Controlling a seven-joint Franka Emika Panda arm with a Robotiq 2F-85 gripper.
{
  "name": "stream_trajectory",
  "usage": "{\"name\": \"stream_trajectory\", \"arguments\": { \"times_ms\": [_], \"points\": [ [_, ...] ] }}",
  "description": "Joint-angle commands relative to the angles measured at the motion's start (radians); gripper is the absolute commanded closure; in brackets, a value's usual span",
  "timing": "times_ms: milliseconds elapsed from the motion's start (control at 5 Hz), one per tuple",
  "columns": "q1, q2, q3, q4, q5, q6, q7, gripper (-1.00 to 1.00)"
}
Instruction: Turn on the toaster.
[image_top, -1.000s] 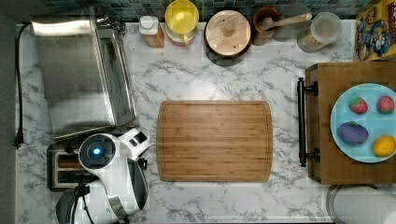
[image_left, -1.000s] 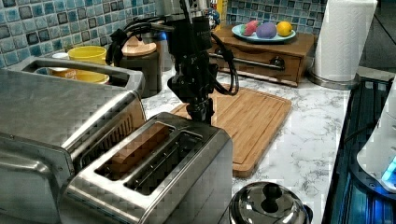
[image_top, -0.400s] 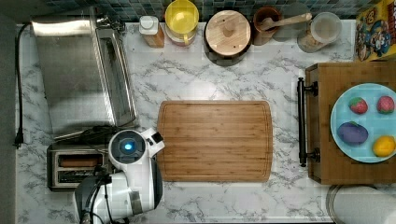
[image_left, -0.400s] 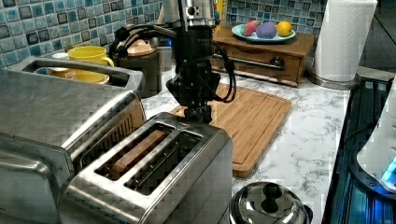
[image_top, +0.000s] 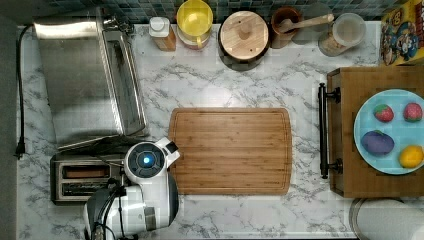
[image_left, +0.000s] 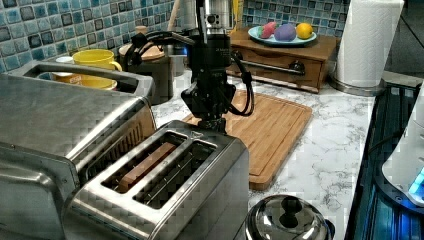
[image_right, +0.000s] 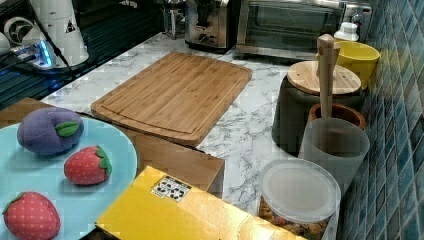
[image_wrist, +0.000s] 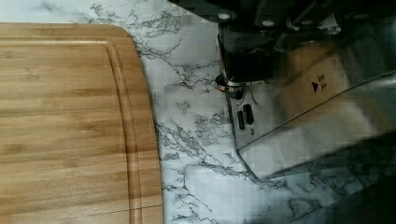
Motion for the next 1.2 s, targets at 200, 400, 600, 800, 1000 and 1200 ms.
{"name": "stream_trajectory", "arguments": {
  "times_ms": [200, 400, 600, 800, 1000, 1200],
  "points": [
    [0.017, 0.403, 0.015, -0.195, 0.002, 0.163, -0.062, 1.00],
    [-0.007, 0.377, -0.006, -0.212, 0.008, 0.191, -0.071, 1.00],
    [-0.008, 0.377, -0.005, -0.212, 0.007, 0.192, -0.070, 1.00],
    [-0.012, 0.377, -0.002, -0.212, 0.006, 0.192, -0.069, 1.00],
    [-0.011, 0.377, -0.002, -0.212, 0.006, 0.192, -0.069, 1.00],
    [-0.034, 0.378, 0.017, -0.213, -0.006, 0.195, -0.061, 1.00]
  ]
}}
